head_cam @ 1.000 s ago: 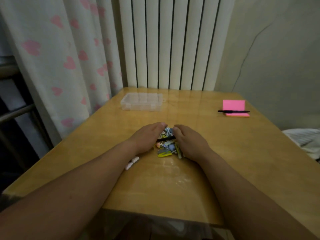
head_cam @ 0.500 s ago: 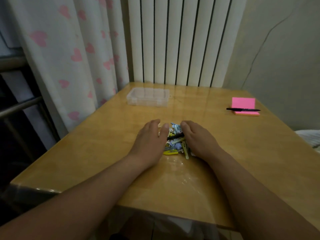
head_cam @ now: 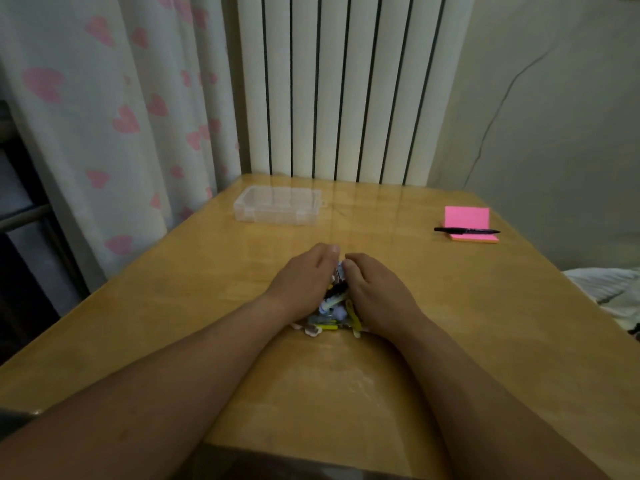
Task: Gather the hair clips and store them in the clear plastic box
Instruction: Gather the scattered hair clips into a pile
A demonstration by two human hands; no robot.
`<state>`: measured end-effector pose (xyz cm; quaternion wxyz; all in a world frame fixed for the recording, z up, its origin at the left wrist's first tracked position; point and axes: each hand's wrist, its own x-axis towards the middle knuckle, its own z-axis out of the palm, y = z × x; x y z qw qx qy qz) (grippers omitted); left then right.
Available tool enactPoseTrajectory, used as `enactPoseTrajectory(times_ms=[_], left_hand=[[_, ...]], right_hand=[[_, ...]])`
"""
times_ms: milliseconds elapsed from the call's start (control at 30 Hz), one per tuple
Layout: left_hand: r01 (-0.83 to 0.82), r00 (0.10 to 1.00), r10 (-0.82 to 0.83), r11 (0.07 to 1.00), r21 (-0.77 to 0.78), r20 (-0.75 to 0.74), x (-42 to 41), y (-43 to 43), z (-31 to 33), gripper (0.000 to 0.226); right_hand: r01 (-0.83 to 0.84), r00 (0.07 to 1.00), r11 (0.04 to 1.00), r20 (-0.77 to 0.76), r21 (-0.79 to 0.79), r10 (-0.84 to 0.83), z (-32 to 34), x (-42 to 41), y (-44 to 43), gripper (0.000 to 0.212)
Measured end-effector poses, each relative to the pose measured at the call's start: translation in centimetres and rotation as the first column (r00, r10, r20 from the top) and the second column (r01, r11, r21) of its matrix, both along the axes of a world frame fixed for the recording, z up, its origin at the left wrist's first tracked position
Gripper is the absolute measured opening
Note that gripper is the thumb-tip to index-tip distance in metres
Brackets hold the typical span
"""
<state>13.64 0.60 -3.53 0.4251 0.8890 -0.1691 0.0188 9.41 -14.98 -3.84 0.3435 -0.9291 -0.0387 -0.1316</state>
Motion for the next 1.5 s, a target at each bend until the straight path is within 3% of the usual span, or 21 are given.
enactPoseTrajectory(times_ms=[100,233,400,567,767,967,1267,1500], left_hand=[[0.019,1.0,-0.019,1.0,-0.001,-0.017,1.5,0.6,0.0,0.052],[0.2,0.98,-0.2,0.977,0.078,-0.015,1.6,0.4,-0.3,0.056],[0.152,0.988,-0.151,0.98,-0.131,0.013,1.9,1.2,-0.6,0.068],[0.208,0.978,-0.208,0.978,-0.019,0.007,2.0,1.0,-1.0,0.057],[0.18,0.983,-0.181,0.97,-0.163,0.007,1.2,1.9,-0.5,0.054],[0.232,0.972,-0.228,0.971,-0.067,0.057,-0.6,1.8,-0.5,0.056],[0.146,0.986,-0.139,0.986,-0.08,0.089,-2.0,1.3,0.0,0.042],[0.165,0.979,-0.168,0.986,0.035,0.112,-2.6,0.5,0.3,0.046]], right_hand=[[0.055,0.998,0.994,-0.011,0.098,-0.054,0.1,0.2,-0.8,0.04],[-0.018,0.998,0.998,-0.065,0.059,0.021,0.3,-0.3,-0.5,0.044],[0.028,1.0,0.979,-0.004,0.2,-0.027,0.5,0.2,-1.0,0.036],[-0.042,0.99,0.996,-0.13,0.076,0.052,0.9,0.6,-0.5,0.043],[-0.06,0.992,0.985,-0.105,0.162,0.077,1.3,1.5,-2.4,0.043],[-0.112,0.99,0.976,-0.06,0.187,0.126,0.2,0.0,-1.4,0.047],[-0.122,0.989,0.893,-0.017,0.432,0.144,0.1,-0.4,-1.5,0.048],[-0.156,0.983,0.936,-0.047,0.314,0.18,0.1,-1.1,-0.9,0.049]])
